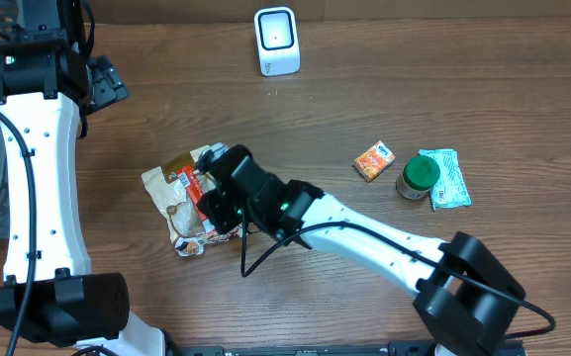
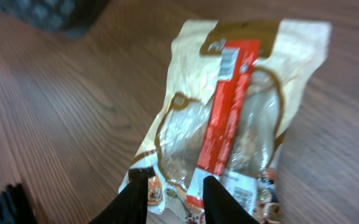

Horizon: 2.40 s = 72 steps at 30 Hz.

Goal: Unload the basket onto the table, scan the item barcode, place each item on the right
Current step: 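Lower the right gripper and grasp the red stick, then pull the red stick out of the bag and lift it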

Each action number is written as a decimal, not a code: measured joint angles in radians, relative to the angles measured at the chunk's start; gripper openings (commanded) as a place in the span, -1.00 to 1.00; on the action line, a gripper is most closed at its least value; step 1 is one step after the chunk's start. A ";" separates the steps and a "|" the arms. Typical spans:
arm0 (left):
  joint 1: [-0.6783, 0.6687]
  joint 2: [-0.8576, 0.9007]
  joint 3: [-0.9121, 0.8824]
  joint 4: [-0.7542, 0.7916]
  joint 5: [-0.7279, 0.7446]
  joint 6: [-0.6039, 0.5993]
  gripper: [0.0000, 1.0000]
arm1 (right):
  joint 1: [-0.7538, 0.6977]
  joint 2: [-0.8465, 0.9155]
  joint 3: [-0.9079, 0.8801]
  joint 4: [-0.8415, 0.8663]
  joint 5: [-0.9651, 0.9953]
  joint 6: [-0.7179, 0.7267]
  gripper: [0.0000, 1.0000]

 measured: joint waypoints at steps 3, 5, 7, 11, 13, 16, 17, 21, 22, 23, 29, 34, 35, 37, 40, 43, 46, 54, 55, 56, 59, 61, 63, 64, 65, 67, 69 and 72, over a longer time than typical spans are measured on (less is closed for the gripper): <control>0.000 0.000 0.000 0.000 0.000 0.000 0.99 | 0.011 0.031 0.000 0.000 -0.001 -0.009 -0.33; 0.000 0.000 0.000 0.000 0.000 0.000 1.00 | 0.013 0.048 0.000 0.004 0.000 -0.013 -0.33; 0.000 0.000 0.000 0.000 0.000 0.000 1.00 | 0.014 0.066 0.000 0.018 0.000 -0.014 -0.33; 0.000 0.000 0.000 0.000 0.000 0.000 0.99 | 0.022 0.106 0.000 0.024 0.004 -0.025 -0.32; 0.000 0.000 0.000 0.000 0.000 0.000 0.99 | 0.024 0.122 0.000 0.024 0.016 -0.032 -0.32; 0.000 0.000 0.000 0.000 0.000 0.000 1.00 | 0.024 0.141 0.000 0.025 0.034 -0.037 -0.32; 0.000 0.000 0.000 0.000 0.000 0.000 0.99 | 0.024 0.145 0.000 0.026 0.040 -0.039 -0.32; 0.000 0.000 0.000 0.000 0.000 0.000 0.99 | 0.024 0.147 0.000 0.028 0.046 -0.039 -0.32; 0.000 0.000 0.000 0.000 0.000 0.000 0.99 | 0.024 0.147 0.000 0.028 0.046 -0.040 -0.32; 0.000 0.000 0.000 0.000 0.000 0.000 1.00 | 0.024 0.147 0.000 0.029 0.046 -0.039 -0.32; 0.000 0.000 0.000 0.000 0.000 0.000 0.99 | 0.024 0.150 0.000 0.071 0.061 -0.039 -0.32; 0.000 0.000 0.000 0.000 0.000 0.000 1.00 | 0.024 0.154 0.000 0.073 0.075 -0.040 -0.32; 0.000 0.000 0.000 0.000 0.000 0.000 1.00 | 0.024 0.156 0.000 0.074 0.076 -0.040 -0.32; 0.000 0.000 0.000 0.000 0.000 0.000 0.99 | 0.024 0.168 0.000 0.077 0.079 -0.040 -0.32; 0.000 0.000 0.000 0.000 0.000 0.000 1.00 | 0.024 0.191 0.000 0.080 0.079 -0.039 -0.33; 0.000 0.000 0.000 0.000 0.000 0.000 1.00 | 0.024 0.202 0.000 0.080 0.079 -0.040 -0.45; 0.000 0.000 0.000 0.000 0.000 0.000 0.99 | 0.025 0.202 0.000 0.079 0.080 -0.037 -0.81; 0.000 0.000 0.000 0.000 0.000 0.000 1.00 | 0.023 0.202 0.000 0.080 0.079 -0.042 -0.93; 0.000 0.000 0.000 0.000 0.000 0.000 0.99 | 0.023 0.201 0.000 0.079 0.079 -0.042 -0.93; 0.000 0.000 0.000 0.000 0.000 0.000 1.00 | 0.023 0.198 0.000 0.075 0.079 -0.043 -0.93; 0.000 0.000 0.000 0.000 0.000 0.000 1.00 | 0.018 0.159 0.000 0.002 0.079 -0.042 -0.93; 0.000 0.000 0.000 0.000 0.000 0.000 1.00 | 0.010 0.111 -0.005 -0.046 0.079 -0.043 -0.93; 0.000 0.000 0.000 0.000 0.000 0.000 1.00 | -0.007 0.042 -0.005 -0.089 0.079 -0.043 -0.93; 0.000 0.000 0.000 0.000 0.000 0.000 1.00 | -0.019 0.003 -0.005 -0.114 0.078 -0.043 -0.93; 0.000 0.000 0.000 0.000 0.000 0.000 0.99 | -0.031 -0.035 -0.005 -0.135 0.074 -0.043 -0.93; 0.000 0.000 0.000 0.000 0.000 0.000 1.00 | -0.063 -0.111 -0.005 -0.174 0.050 -0.053 -0.93; 0.000 0.000 0.000 0.000 0.000 0.000 1.00 | -0.099 -0.168 -0.005 -0.209 -0.014 -0.088 -0.93; 0.000 0.000 0.000 0.000 0.000 0.000 1.00 | -0.144 -0.199 -0.005 -0.241 -0.133 -0.132 -0.93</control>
